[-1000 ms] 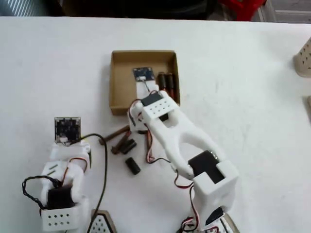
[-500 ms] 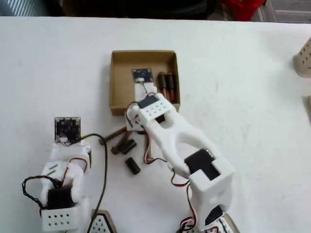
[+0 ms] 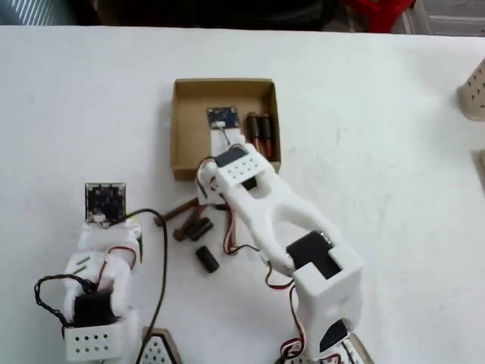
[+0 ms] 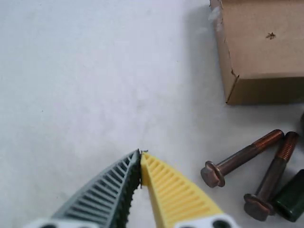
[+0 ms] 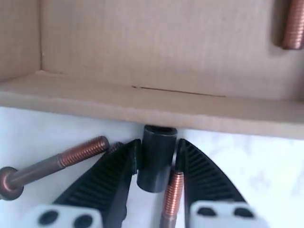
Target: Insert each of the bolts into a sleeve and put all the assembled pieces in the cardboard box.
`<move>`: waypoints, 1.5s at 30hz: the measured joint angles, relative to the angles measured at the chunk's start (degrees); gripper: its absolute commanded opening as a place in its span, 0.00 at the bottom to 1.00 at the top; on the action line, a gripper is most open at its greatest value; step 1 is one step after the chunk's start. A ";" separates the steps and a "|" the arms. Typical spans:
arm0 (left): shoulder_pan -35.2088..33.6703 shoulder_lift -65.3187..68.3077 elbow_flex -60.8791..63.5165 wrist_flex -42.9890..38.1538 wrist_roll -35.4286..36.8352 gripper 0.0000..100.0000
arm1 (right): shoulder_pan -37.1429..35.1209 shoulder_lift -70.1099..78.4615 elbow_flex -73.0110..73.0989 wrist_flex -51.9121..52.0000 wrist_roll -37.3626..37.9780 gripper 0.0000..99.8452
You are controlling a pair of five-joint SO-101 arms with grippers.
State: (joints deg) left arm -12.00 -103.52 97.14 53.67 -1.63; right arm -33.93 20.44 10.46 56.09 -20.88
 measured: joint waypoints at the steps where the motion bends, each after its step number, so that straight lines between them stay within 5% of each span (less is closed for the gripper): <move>1: 0.00 0.00 0.00 0.00 0.00 0.02 | 0.00 0.00 0.00 0.35 0.00 0.10; 5: 0.00 0.00 0.00 0.00 0.00 0.02 | 0.00 0.00 0.00 1.14 0.00 0.02; 22: 0.00 0.00 0.00 0.00 0.00 0.02 | 0.53 -11.69 4.66 10.29 0.00 0.02; 39: 7.30 0.09 -7.56 8.09 1.49 0.02 | 4.48 -17.58 13.71 2.99 5.89 0.02; 45: 8.00 11.25 -14.95 8.26 3.25 0.02 | 4.66 -17.58 13.71 2.99 5.89 0.02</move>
State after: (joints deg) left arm -4.00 -92.26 82.20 61.93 1.63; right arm -29.27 2.86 24.18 59.08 -14.99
